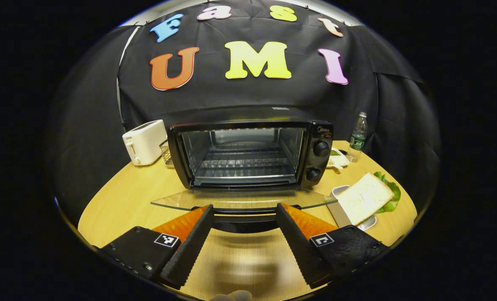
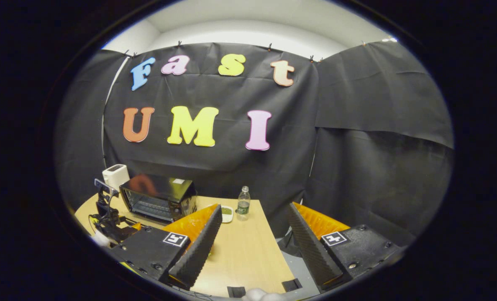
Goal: Open the electric oven with the left hand, put the food in, and close the electric oven.
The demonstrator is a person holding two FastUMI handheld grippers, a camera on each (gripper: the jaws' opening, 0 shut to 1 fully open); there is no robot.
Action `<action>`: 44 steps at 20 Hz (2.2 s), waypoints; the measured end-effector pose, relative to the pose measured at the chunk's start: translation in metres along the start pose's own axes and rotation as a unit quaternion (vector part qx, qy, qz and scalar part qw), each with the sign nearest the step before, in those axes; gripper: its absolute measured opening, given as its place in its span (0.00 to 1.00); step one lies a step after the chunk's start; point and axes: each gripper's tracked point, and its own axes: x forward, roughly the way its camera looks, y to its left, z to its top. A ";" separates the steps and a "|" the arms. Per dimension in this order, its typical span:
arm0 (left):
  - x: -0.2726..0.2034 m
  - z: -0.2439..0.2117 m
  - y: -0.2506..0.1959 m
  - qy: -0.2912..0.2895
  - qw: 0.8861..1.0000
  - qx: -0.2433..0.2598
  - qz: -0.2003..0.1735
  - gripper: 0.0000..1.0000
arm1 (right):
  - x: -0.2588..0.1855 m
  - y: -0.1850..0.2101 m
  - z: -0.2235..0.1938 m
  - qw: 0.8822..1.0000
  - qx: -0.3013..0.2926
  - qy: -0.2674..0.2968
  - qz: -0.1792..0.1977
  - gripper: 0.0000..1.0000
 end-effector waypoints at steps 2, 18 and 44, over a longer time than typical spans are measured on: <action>0.000 -0.015 0.000 0.017 1.000 -0.008 0.001 0.98 | -0.004 -0.003 -0.007 1.000 -0.004 0.007 -0.002 1.00; -0.001 -0.037 0.007 0.022 1.000 -0.008 0.009 0.95 | -0.010 -0.006 -0.024 1.000 -0.009 0.024 -0.007 0.92; -0.214 0.182 0.017 -0.197 0.979 -0.005 0.048 0.95 | 0.172 0.126 -0.244 0.918 0.159 0.279 0.233 0.99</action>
